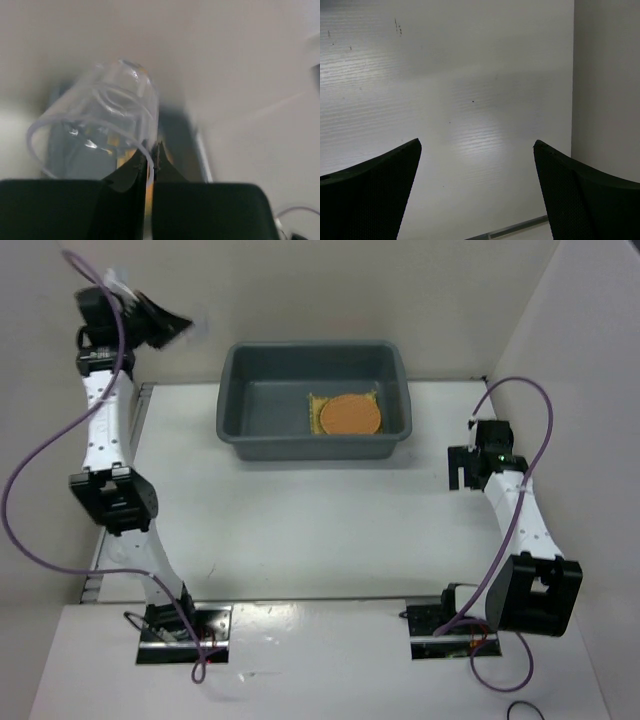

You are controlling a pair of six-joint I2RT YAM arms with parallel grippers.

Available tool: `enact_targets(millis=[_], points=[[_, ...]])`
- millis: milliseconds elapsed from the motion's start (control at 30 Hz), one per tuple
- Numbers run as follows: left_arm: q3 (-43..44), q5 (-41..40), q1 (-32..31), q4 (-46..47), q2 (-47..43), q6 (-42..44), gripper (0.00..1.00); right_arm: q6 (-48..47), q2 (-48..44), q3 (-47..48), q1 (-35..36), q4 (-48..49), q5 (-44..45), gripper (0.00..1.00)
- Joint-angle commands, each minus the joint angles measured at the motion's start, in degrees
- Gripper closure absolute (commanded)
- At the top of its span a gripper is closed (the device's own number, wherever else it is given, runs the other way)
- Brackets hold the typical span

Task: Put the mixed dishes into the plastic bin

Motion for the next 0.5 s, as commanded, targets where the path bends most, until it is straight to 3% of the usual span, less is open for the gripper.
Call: enact_targets(millis=[0,67,100,267,333,467], points=[[42.44,4.72,-6.67,-28.39,18.25,13.67,1.00,0.44,-1.52,-0.30,0.39,2.84,0.45,0.03],[34.87,-3.54,-10.96,-25.99,15.16,16.99,1.00,0.44,-2.04,-0.30,0.91,2.84,0.45,0.03],[36.58,-14.21,-13.51,-28.00,16.20,19.80,1.00,0.44,-2.05,-0.30,0.91,2.84,0.45,0.03],[54.16,-29.66,-25.54,-32.85,29.38,25.78,1.00,0.44,-2.58,-0.30,0.91,2.84,0.45,0.03],[51.74,-37.21,-28.20,-29.00,30.71,27.90,1.00,0.44,-2.58,-0.30,1.53,2.84,0.45,0.03],[49.44,-41.65,-32.07,-24.24,33.87,30.63,1.00,0.44,-3.10,-0.30,2.06,2.84,-0.08,0.03]])
